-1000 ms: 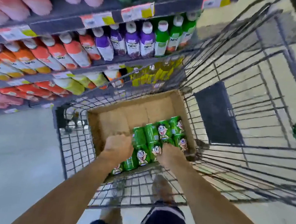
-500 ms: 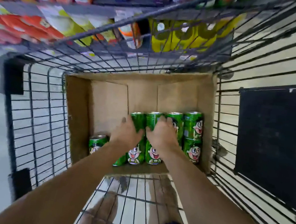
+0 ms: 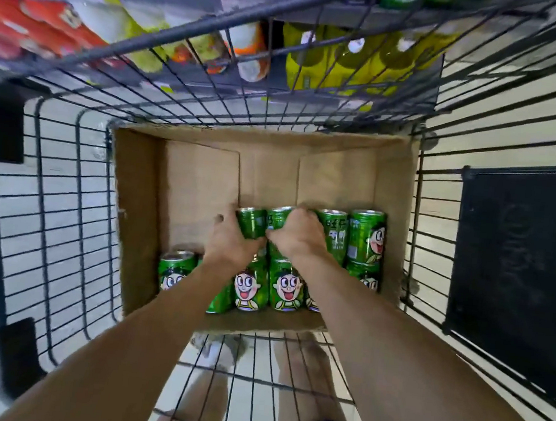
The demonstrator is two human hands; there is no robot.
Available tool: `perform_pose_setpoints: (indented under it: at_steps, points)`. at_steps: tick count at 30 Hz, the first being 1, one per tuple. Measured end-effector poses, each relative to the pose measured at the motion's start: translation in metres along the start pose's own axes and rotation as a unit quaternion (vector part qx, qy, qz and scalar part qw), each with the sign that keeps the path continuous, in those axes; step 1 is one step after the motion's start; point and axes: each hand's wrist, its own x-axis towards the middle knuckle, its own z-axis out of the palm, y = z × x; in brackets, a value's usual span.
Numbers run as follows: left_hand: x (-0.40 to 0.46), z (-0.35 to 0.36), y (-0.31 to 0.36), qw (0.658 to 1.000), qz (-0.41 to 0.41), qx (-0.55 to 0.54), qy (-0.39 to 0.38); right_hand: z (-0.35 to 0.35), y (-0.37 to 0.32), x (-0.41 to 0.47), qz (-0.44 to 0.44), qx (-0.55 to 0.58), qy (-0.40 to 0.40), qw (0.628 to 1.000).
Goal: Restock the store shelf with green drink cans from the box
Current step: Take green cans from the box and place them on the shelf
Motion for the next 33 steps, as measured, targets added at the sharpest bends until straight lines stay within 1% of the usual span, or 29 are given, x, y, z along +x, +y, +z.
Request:
perform_pose_setpoints:
  at_steps: [3,8,11,14,16,22,27,33]
  points:
    - [-0.012,-0.013,-0.003,0.999,0.007,-0.034,0.001,-0.005,-0.001,-0.021,-0.008,0.013,0.023,1.000]
    - [-0.043,-0.042,-0.016,0.996,0.055,-0.065,0.014,-0.011,-0.008,-0.072,-0.059,0.019,0.083,0.995]
    - [-0.071,-0.066,-0.032,0.992,0.075,-0.101,0.018,-0.015,-0.020,-0.108,-0.080,0.008,0.124,0.989]
    - [-0.105,-0.099,-0.054,0.988,0.109,-0.097,0.047,-0.015,-0.039,-0.151,-0.097,0.001,0.170,0.981]
    - [-0.131,-0.124,-0.074,0.983,0.134,-0.104,0.068,-0.012,-0.056,-0.183,-0.108,0.009,0.178,0.978]
    - [-0.209,-0.211,-0.150,0.949,0.204,-0.183,0.153,0.012,-0.129,-0.282,-0.199,0.069,0.219,0.953]
    - [-0.257,-0.291,-0.224,0.916,0.232,-0.274,0.177,0.049,-0.196,-0.355,-0.305,0.111,0.242,0.914]
    - [-0.306,-0.370,-0.292,0.868,0.267,-0.344,0.239,0.087,-0.270,-0.431,-0.398,0.085,0.247,0.880]
